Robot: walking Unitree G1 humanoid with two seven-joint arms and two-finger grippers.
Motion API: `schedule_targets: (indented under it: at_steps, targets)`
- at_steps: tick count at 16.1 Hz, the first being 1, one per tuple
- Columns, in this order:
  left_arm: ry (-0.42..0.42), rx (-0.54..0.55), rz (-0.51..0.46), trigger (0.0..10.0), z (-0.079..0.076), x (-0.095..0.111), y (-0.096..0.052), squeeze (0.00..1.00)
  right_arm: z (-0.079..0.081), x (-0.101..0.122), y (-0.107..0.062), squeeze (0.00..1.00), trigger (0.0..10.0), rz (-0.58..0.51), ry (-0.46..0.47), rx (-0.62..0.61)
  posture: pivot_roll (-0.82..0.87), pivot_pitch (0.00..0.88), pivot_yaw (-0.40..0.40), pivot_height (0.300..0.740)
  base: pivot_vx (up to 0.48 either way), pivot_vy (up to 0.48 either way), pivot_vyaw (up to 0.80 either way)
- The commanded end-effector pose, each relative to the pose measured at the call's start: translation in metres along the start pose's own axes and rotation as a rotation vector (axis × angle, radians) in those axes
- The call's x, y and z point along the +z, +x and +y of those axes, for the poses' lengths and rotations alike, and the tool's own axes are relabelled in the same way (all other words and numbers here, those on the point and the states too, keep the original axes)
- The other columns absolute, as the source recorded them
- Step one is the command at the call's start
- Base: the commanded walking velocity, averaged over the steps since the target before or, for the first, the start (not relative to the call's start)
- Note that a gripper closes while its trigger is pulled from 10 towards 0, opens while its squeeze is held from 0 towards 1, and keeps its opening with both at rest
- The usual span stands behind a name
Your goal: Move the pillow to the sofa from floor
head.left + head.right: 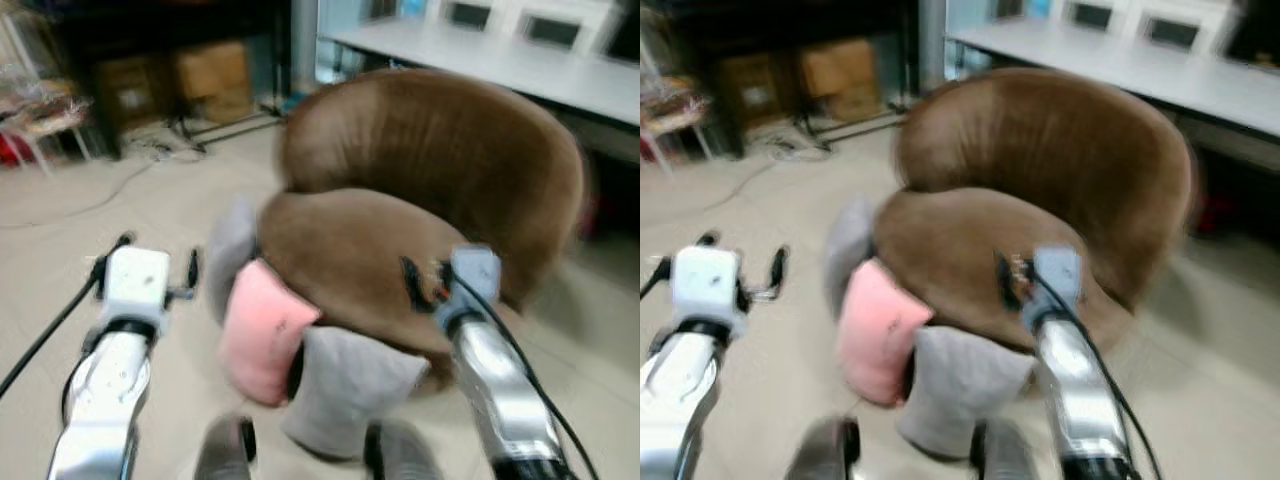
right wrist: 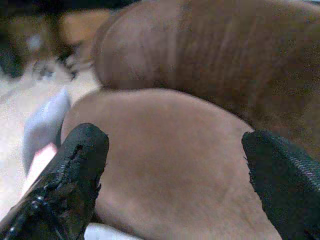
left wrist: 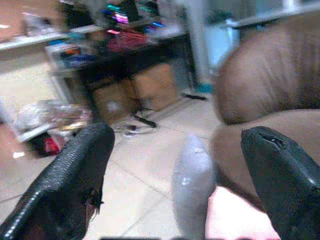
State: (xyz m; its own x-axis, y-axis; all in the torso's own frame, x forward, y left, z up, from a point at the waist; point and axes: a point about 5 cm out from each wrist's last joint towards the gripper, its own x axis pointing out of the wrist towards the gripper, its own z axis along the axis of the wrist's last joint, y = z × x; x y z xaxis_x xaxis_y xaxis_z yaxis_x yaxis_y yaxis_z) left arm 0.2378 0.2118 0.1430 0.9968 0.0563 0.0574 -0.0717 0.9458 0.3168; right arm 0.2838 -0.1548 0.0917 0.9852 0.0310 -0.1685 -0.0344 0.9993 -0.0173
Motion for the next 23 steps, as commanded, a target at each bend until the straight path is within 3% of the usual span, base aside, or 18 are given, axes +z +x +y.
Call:
schedule_targets:
  at_steps: [1, 23]
  targets:
    - [-0.011, -0.022, 0.048, 10.0, -0.0022, -0.0099, -0.0024, 0.0, 0.0043, -0.0012, -0.0005, 0.0, 10.0, 0.0, 0.005, 0.009, -0.03, 0.0, -0.029, 0.6, 0.0, 0.0, 0.0]
    - [0.008, -0.036, 0.035, 10.0, -0.0023, -0.0106, -0.0014, 0.0, 0.009, -0.0075, 0.0014, 0.0, 10.0, 0.036, 0.001, 0.032, -0.03, 0.0, -0.032, 0.59, 0.316, 0.0, 0.0]
